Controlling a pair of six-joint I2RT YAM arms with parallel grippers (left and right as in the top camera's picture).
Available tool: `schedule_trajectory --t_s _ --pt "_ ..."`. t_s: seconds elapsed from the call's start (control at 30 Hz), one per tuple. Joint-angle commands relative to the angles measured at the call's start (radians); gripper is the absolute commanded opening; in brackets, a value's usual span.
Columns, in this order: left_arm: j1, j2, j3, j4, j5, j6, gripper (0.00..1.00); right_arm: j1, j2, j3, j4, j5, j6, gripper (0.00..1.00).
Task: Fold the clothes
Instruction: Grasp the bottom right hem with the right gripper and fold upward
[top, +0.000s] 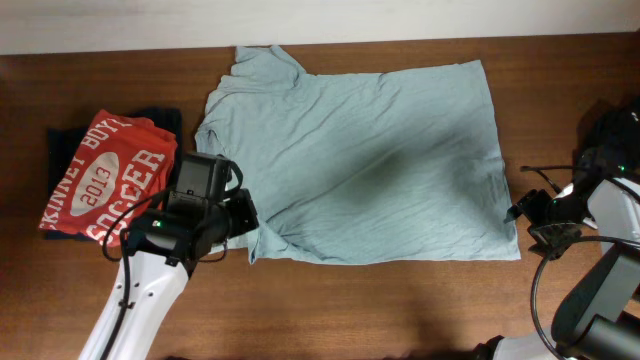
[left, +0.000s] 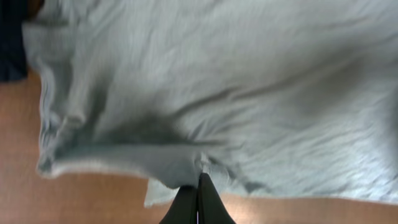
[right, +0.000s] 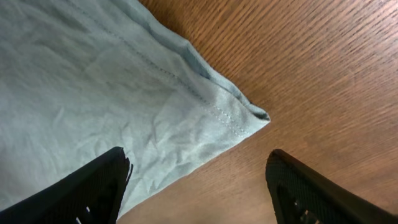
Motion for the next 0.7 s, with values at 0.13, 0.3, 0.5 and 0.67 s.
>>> schedule_trajectory --t_s 0.13,0.3,0.5,0.67 --pt "0.016 -0.007 0.016 0.05 -0.134 0.02 0.01 -0.003 0.005 -0.006 0.0 -0.013 0.005 0.74" --pt "0.016 0.02 0.016 0.095 -0.153 0.047 0.01 -0.003 0.005 -0.006 0.0 -0.013 0.005 0.74" --pt "0.016 0.081 0.016 0.135 -0.152 0.059 0.01 -0.003 0.005 -0.006 0.0 -0.013 0.005 0.74" --pt "0.016 0.117 0.016 0.163 -0.153 0.069 0.01 -0.003 0.005 -0.006 -0.004 -0.013 0.005 0.74"
